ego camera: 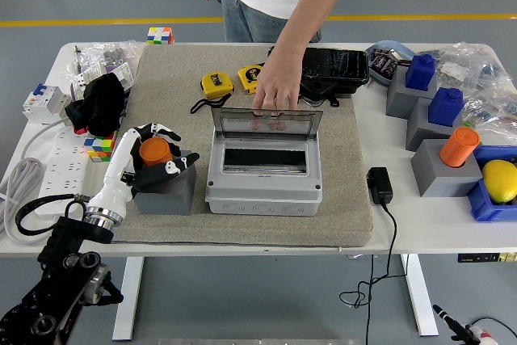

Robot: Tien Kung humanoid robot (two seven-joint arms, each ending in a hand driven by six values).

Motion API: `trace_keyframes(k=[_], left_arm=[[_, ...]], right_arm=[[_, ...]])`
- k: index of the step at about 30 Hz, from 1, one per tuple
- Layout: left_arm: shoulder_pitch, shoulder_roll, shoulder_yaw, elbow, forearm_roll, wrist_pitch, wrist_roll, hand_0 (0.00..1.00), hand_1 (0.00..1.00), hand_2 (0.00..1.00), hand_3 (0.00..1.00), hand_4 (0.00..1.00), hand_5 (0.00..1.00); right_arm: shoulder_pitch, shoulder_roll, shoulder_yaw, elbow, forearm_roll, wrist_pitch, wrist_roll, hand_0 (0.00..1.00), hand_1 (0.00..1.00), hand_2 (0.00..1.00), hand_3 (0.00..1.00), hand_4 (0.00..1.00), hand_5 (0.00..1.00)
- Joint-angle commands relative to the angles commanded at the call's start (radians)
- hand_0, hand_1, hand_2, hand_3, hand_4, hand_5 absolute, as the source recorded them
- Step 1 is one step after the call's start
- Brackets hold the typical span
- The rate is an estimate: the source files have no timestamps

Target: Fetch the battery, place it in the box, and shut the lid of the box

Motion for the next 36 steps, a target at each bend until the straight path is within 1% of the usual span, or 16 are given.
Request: trace_keyframes(k=[11, 12, 17, 18, 23, 24, 29, 30, 35, 36], left_arm=[[0.001, 0.000, -0.002, -0.002, 0.000, 0.003, -0.001, 0.259, 0.356, 0.322, 0.376, 0.998, 0.123], [0.001, -0.001, -0.002, -0.001, 0.000, 0.004, -0.001, 0.244, 0.337, 0.310, 0.360, 0.998, 0.122], [0.002, -0.002, 0.000, 0.001, 0.001, 0.012, -0.002, 0.244, 0.337, 0.310, 0.360, 0.998, 0.122], [0.001, -0.002, 0.000, 0.001, 0.000, 0.014, -0.002, 0.168, 0.229, 0.263, 0.302, 0.998, 0.116], [0.003, -0.002, 0.000, 0.006, 0.000, 0.021, -0.003, 0.168, 0.229, 0.263, 0.302, 0.998, 0.116], [0.004, -0.002, 0.001, 0.008, 0.000, 0.022, -0.003, 0.145, 0.192, 0.244, 0.272, 0.998, 0.115], [0.007, -0.003, 0.006, 0.014, -0.001, 0.033, -0.003, 0.145, 0.192, 0.244, 0.272, 0.998, 0.115], [0.007, -0.003, 0.006, 0.014, -0.002, 0.034, -0.003, 0.125, 0.157, 0.210, 0.227, 0.998, 0.133], [0.007, -0.001, 0.009, 0.015, -0.008, 0.046, -0.006, 0.125, 0.157, 0.210, 0.227, 0.998, 0.133], [0.007, -0.001, 0.010, 0.015, -0.008, 0.049, -0.006, 0.097, 0.103, 0.168, 0.185, 0.997, 0.149]], right_arm=[[0.001, -0.002, 0.003, 0.000, -0.003, -0.001, -0.001, 0.897, 0.882, 0.834, 0.869, 0.998, 0.998], [0.001, -0.002, 0.003, 0.000, -0.003, -0.001, -0.001, 0.897, 0.883, 0.835, 0.868, 0.998, 0.998], [0.001, -0.002, 0.000, 0.000, -0.001, -0.001, -0.001, 0.897, 0.883, 0.835, 0.868, 0.998, 0.998], [0.001, -0.001, 0.000, 0.000, -0.002, -0.001, -0.001, 0.897, 0.884, 0.835, 0.868, 0.998, 0.998], [0.000, -0.002, -0.003, 0.001, 0.000, -0.002, -0.001, 0.897, 0.884, 0.835, 0.868, 0.998, 0.998], [0.000, -0.003, -0.004, 0.001, 0.001, -0.002, -0.001, 0.897, 0.884, 0.835, 0.868, 0.998, 0.998], [-0.003, -0.003, -0.006, 0.001, 0.000, -0.003, 0.000, 0.897, 0.884, 0.835, 0.868, 0.998, 0.998], [-0.003, -0.003, -0.006, 0.001, 0.000, -0.003, 0.000, 0.897, 0.883, 0.835, 0.869, 0.998, 0.998], [-0.003, -0.003, -0.007, 0.001, 0.000, -0.003, 0.000, 0.897, 0.883, 0.835, 0.869, 0.998, 0.998], [-0.003, -0.003, -0.007, 0.001, 0.001, -0.003, 0.000, 0.898, 0.884, 0.835, 0.869, 0.998, 0.998]])
